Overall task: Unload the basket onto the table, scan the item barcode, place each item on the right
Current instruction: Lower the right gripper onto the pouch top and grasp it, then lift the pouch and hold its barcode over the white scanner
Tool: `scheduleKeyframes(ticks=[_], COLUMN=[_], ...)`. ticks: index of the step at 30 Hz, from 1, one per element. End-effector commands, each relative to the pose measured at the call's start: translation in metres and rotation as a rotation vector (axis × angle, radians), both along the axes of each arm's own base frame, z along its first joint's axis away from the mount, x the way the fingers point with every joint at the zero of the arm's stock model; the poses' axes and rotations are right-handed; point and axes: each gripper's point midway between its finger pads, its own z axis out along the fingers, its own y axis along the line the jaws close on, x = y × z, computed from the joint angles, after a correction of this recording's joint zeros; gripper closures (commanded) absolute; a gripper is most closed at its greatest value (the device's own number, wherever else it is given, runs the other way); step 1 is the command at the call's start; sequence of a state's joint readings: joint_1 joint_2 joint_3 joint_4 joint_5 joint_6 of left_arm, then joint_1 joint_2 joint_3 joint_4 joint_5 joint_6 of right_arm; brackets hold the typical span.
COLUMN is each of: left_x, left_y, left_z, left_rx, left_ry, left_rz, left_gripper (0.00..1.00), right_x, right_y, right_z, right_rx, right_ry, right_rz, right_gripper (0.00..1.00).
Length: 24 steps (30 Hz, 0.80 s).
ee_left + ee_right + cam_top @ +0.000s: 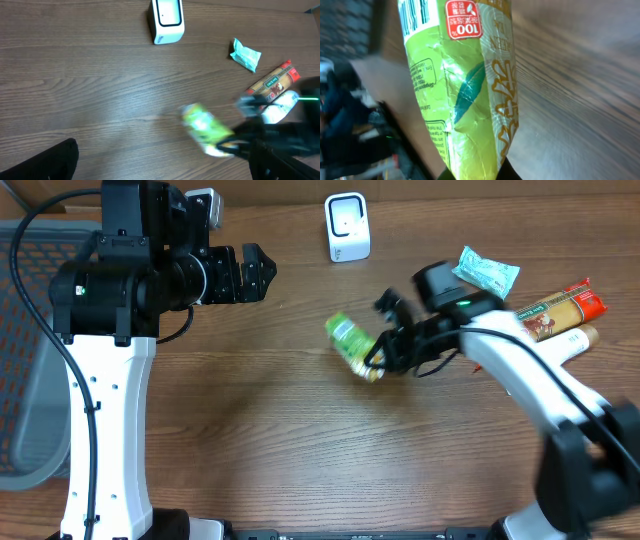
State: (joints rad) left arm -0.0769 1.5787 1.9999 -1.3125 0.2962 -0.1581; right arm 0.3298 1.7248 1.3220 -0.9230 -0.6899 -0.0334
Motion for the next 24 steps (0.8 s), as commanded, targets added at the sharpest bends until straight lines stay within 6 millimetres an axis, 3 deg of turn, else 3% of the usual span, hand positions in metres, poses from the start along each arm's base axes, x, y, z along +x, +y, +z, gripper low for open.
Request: scheduleKeyframes(ticks=[1, 5, 8, 13, 24], left_x=[0.003, 0.003, 0.003, 0.003, 0.003], left_y=[0.001, 0.001, 0.001, 0.001, 0.001], left_z=[-0.001, -0.001, -0.001, -0.001, -0.001], left_rx=[-0.002, -0.002, -0.002, -0.002, -0.002], left_ry=[0.001, 0.001, 0.001, 0.002, 0.002], left_rz=[0.001, 0.001, 0.002, 0.002, 0.001], left_gripper=[0.0, 0.01, 0.0, 0.0, 0.0], right_x=[0.006, 0.006, -0.003, -0.015, -0.012], right_y=[-0.015, -0.05, -0.066, -0.072, -0.065], right_z=[0.102, 0.135, 0.153, 0.171, 0.175], right_rx=[0.101, -0.025, -0.091, -0.131, -0.104], right_ry=[-0.222, -0.35, -0.429, -0.505, -0.479], right_rz=[-0.073, -0.253, -0.331, -0.385, -0.43], right_gripper=[0.96, 0.96, 0.96, 0.96, 0.97])
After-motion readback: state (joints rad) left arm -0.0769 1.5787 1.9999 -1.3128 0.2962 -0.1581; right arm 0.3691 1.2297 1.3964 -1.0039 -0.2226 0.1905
